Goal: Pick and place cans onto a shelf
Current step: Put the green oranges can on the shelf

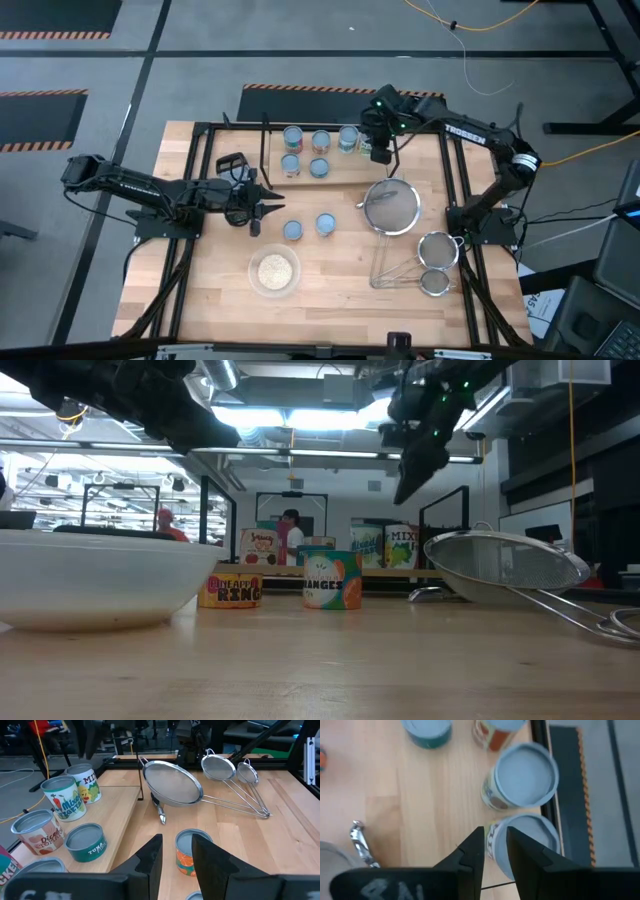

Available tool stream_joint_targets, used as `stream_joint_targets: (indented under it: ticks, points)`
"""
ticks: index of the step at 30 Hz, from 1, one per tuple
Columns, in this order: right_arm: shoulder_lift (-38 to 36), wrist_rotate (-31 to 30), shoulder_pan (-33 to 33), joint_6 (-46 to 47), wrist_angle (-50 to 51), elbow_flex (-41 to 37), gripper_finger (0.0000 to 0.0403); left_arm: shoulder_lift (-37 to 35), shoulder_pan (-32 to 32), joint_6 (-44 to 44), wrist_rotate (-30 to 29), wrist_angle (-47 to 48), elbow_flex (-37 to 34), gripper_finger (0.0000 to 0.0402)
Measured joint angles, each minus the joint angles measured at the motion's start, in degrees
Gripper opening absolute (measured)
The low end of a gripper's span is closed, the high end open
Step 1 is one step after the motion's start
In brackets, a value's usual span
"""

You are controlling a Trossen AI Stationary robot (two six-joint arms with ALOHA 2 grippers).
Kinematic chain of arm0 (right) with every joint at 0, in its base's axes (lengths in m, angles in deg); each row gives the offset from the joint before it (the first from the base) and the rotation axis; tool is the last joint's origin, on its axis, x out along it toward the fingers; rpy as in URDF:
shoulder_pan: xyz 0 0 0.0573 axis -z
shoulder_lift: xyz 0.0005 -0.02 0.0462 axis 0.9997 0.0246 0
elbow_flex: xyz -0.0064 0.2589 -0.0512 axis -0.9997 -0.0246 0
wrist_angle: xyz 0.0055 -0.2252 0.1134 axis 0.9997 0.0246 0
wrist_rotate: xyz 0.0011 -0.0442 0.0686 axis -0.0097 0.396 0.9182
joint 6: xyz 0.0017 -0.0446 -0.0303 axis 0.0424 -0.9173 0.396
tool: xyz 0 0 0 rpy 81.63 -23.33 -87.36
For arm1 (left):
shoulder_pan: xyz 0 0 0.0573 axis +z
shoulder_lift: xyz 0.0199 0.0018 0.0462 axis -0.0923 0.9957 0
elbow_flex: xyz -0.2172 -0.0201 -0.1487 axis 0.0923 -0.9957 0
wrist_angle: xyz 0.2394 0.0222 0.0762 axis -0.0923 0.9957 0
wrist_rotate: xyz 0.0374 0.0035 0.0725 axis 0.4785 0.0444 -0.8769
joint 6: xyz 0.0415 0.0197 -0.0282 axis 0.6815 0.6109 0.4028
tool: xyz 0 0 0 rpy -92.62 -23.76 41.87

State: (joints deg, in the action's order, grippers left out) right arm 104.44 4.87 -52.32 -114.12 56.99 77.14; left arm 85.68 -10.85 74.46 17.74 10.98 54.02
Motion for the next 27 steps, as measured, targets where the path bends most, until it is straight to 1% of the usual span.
stream_joint_targets:
  ticks: [2,6,8,11,13,15,19,23,27]
  points:
    - [-1.78,0.01,-0.71,0.01,-0.01,0.01,0.0086,0.0,0.01,0.02,1.23,0.0,0.0,0.0098]
    - [-5.47,0.02,-2.52,0.44,-0.02,0.01,0.0086,0.01,-0.01,-0.33,6.49,-0.27,0.0,0.0098]
    - [-7.04,0.04,-3.87,2.56,-0.07,0.01,0.0086,0.02,-0.03,-2.18,7.79,-1.19,0.01,0.0098]
    - [-8.68,1.43,-6.15,10.21,-0.07,0.01,0.0086,0.02,-0.03,-4.96,7.9,-2.35,0.02,0.0098]
    - [-9.26,4.22,-7.7,15.97,-0.09,0.03,0.0086,0.02,-0.03,-5.89,7.92,-3.41,0.02,0.0098]
    - [-9.36,7.62,-9.26,19.84,-0.05,0.04,0.0086,0.02,-0.03,-6.05,7.94,-4.75,0.02,0.0098]
    - [-9.36,13.2,-13.1,21.27,-0.04,0.04,0.0086,0.2,-0.64,-6.79,7.92,-8.97,0.02,0.0098]
    - [-9.36,13.59,-17.58,21.27,-0.08,0.04,0.0086,2.22,-2.08,-7.12,7.97,-9.96,1.03,0.0098]
    - [-8.71,13.52,-22.26,21.28,-1.12,-0.01,0.0086,6.95,-3.39,-7.05,8.22,-9.99,4.45,0.0098]
